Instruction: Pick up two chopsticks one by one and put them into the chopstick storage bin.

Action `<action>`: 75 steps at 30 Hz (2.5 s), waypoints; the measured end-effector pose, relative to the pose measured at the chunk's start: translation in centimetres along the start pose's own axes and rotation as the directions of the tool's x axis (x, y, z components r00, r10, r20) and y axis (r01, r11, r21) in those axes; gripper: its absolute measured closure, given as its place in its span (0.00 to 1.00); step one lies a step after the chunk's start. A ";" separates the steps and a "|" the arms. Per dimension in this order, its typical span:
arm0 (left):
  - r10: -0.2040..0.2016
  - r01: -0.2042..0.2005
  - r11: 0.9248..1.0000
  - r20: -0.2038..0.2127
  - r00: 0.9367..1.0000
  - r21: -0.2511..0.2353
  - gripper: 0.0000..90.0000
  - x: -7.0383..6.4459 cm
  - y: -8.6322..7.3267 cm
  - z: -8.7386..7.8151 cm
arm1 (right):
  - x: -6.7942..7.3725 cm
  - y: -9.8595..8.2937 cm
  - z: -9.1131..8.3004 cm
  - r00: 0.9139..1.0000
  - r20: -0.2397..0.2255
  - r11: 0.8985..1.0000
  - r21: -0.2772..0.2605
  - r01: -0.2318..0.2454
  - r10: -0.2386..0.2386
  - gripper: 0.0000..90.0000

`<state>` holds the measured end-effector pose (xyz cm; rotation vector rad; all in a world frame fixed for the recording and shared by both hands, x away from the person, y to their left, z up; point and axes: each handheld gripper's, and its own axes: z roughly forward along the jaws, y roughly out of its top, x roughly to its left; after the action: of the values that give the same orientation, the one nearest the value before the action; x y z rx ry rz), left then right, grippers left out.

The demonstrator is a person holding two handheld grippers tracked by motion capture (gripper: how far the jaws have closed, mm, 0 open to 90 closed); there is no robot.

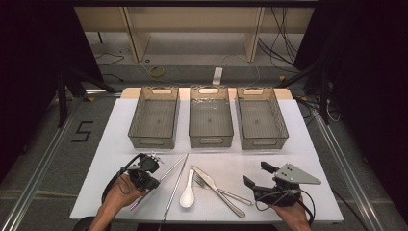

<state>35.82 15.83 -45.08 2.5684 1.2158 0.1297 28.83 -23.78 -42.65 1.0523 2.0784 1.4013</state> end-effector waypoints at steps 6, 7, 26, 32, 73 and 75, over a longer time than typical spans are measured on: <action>-0.011 0.014 0.998 0.038 0.999 -0.058 0.95 0.3 -0.2 -1.5 | 0.0 0.0 0.1 1.000 0.000 1.000 0.002 -0.003 0.003 0.25; -0.006 0.008 0.998 0.036 0.999 -0.065 0.95 0.4 -0.2 -1.7 | 0.0 0.0 0.1 1.000 0.000 1.000 0.003 -0.001 0.001 0.25; 0.025 0.012 0.958 0.126 0.992 -0.285 0.95 1.1 2.7 -6.2 | -0.2 0.0 0.0 1.000 0.004 1.000 -0.010 -0.013 0.013 0.25; 0.006 0.033 0.930 0.106 0.994 -0.367 0.95 2.3 3.9 -7.7 | -0.2 -0.1 0.0 1.000 0.005 1.000 -0.011 -0.012 0.012 0.25; -0.284 0.222 0.811 -0.032 0.958 -0.541 0.94 14.1 9.9 -7.8 | -0.3 -0.1 0.1 1.000 -0.003 1.000 -0.008 -0.019 0.019 0.25; -0.299 0.238 0.804 -0.025 0.954 -0.544 0.94 14.5 9.9 -7.5 | -0.2 -0.2 0.1 1.000 -0.004 1.000 -0.008 -0.020 0.020 0.25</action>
<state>50.93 22.74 -35.54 1.9047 1.3394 0.4834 29.02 -23.91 -42.87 1.0710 2.0687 1.4220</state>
